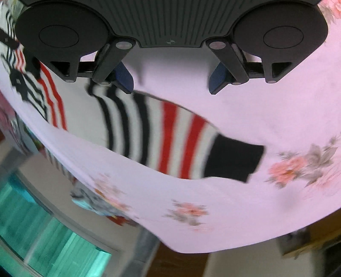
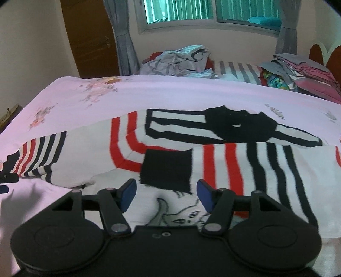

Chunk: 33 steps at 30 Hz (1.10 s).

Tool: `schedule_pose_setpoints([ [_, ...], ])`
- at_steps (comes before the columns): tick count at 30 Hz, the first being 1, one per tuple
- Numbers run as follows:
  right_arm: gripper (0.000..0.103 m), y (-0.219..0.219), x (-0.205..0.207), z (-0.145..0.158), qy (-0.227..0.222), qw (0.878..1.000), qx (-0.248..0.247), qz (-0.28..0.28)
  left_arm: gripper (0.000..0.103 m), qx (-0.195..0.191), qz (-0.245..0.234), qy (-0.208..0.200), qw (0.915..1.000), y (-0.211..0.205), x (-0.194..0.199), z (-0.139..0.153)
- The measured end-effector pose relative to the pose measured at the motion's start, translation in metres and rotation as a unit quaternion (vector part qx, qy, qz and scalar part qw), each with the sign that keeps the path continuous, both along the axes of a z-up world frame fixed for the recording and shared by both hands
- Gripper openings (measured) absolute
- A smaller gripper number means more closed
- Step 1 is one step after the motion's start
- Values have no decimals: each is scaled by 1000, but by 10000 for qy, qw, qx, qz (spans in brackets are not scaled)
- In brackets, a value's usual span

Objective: Fold small clothes
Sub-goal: 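Move the left tool to the other black sleeve cuff and grasp it, then lift the sleeve with the left tool, fold it across the body, release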

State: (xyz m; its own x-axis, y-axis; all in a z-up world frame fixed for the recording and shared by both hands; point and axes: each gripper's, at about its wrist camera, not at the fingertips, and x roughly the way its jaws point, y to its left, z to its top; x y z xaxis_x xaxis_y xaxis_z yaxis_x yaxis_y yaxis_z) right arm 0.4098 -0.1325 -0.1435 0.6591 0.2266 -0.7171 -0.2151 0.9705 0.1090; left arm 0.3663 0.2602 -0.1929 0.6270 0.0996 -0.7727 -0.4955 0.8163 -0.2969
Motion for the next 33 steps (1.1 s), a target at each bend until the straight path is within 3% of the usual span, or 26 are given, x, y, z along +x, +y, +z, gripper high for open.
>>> schedule_pose_setpoints([
  [4,62,14,2,-1,22,10000,2,87,77,-312,235,-118,9992,22,2,-15],
  [10,62,34,10,-6,81,9998,-27,196,76,-730,551,-624,9938,46,18,-26],
  [11,62,37,12,-8,96,9998,-37,193,70,-756,593,-703,9929,49,23,-27],
  [12,62,40,14,-10,105,9997,-60,190,54,-721,638,-728,9927,53,29,-29],
  [15,60,48,20,-16,100,9997,-159,172,25,-795,780,-773,9908,64,40,-35],
  [18,60,54,27,-21,115,9996,-209,141,12,-852,859,-802,9894,71,47,-39],
  [22,59,61,35,-34,219,9990,-359,136,7,-830,852,-895,9889,68,49,-36],
  [26,62,68,37,-44,293,9975,-590,260,6,-544,548,-1148,9904,56,52,-17],
  [30,60,56,34,-32,195,9996,-112,170,6,-223,-32,-1542,9878,26,63,15],
  [33,60,44,28,-21,46,10000,45,52,6,-101,-705,-1815,9808,-15,77,39],
])
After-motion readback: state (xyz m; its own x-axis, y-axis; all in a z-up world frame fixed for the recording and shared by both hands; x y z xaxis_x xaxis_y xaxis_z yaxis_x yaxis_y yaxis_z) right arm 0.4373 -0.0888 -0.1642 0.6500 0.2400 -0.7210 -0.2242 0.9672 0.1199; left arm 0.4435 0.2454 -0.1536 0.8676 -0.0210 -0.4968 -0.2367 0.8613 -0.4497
